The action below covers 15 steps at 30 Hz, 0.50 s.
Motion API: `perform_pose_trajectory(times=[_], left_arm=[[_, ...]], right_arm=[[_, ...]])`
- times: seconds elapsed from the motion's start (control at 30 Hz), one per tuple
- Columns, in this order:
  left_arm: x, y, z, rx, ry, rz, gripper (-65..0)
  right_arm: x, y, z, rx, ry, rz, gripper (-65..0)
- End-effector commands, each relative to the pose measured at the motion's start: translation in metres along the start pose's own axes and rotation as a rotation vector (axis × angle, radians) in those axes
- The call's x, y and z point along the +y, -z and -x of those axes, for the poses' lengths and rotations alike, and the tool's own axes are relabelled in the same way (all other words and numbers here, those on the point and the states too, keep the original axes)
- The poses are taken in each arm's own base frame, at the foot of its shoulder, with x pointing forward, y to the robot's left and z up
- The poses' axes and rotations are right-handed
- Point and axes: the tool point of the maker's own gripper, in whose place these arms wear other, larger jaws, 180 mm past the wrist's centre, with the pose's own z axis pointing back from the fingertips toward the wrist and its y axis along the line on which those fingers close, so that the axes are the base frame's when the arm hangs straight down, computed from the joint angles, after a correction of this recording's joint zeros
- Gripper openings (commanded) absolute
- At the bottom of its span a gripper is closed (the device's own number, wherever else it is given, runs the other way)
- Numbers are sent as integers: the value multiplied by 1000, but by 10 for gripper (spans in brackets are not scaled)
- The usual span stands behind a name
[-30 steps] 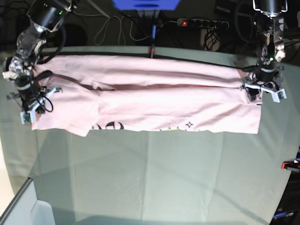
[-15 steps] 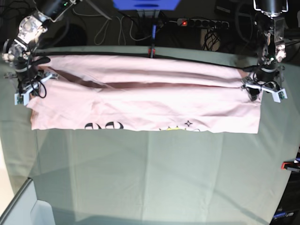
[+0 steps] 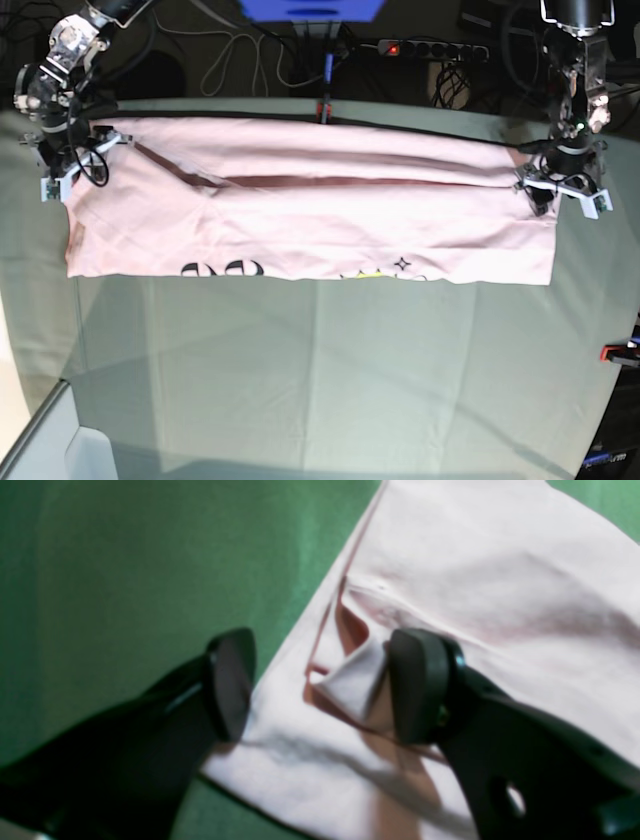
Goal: Layout the t-shirt on the table in an organized manner, then fold the t-shirt properly
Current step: 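Grasp the strip ends with both grippers and straighten the fold, then grasp the strip end near the left gripper with the left gripper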
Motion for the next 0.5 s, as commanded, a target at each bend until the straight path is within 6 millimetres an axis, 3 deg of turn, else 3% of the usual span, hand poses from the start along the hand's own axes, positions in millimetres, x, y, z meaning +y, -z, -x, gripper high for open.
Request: perform_pose_trajectory(times=[0.0,0.13,0.27,0.47], left_arm=[[8,-1,-21,-57,-3,-16,-240],[17,-4,-32,-89,-23,-36,-199],[13,-7,-44,-119,-19,-23,-130],[10,-8,-48,-130,-17,-16,-127]], right_arm=[[-9,-3,-11,-40,-4,19,-389],[-11,-5,-11,-41,-7,26,-383],[-21,-16,-17,-63,-16,66,-382],[-30,-32,-39,-132,19,133,-349]])
